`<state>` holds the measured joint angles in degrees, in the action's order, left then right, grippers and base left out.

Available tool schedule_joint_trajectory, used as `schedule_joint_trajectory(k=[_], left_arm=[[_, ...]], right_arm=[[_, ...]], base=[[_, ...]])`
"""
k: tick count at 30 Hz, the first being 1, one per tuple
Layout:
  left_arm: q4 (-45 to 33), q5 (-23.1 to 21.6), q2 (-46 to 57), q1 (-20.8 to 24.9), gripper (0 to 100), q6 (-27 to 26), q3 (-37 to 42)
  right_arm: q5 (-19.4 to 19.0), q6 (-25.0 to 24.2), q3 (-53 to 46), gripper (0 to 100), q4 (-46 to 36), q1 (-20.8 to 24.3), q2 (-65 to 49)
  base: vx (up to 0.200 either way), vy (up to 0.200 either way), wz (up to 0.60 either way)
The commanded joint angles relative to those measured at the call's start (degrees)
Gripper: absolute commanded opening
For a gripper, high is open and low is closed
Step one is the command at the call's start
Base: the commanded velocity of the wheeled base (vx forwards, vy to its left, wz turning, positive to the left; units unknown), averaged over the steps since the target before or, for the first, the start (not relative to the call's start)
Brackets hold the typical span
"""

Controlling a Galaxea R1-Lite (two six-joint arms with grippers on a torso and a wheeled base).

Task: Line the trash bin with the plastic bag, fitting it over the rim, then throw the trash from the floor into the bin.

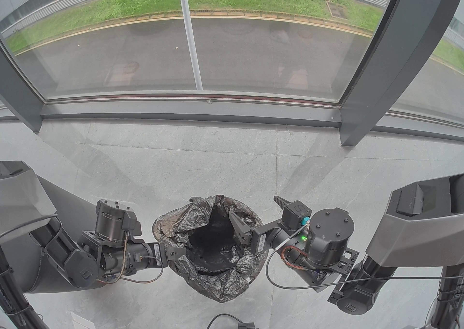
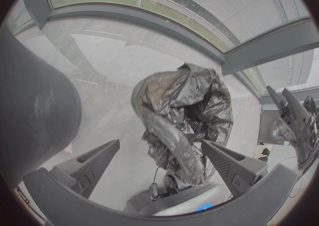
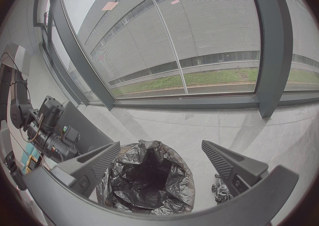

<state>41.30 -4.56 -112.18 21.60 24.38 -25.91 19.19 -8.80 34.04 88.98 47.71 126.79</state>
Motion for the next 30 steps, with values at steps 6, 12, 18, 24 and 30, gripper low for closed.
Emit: schedule_joint_trajectory(k=[6,12,18,24,30], left_arm=[[0.6,8.3,-2.8,1.9,100,-2.8,4.3],[2.7,8.9,-1.8,2.4,100,-2.8,4.8],[6.5,12.2,-1.4,2.4,100,-2.9,7.9],[10.7,13.6,-2.2,2.4,100,-4.3,11.6],[13.5,14.1,-2.1,2.2,100,-5.0,13.7]], right_arm=[[-0.5,-0.1,0.2,100,0.3,-0.1,0.8],[-0.8,-0.1,0.1,100,0.3,-0.1,1.0],[-0.8,-0.1,0.2,100,0.3,-0.1,1.5],[-0.8,-0.1,0.2,100,0.3,-0.1,1.6],[-0.9,-0.1,0.2,100,0.3,-0.1,2.1]], base=[[0.0,0.0,0.0],[0.0,0.0,0.0],[0.0,0.0,0.0],[0.0,0.0,0.0],[0.0,0.0,0.0]])
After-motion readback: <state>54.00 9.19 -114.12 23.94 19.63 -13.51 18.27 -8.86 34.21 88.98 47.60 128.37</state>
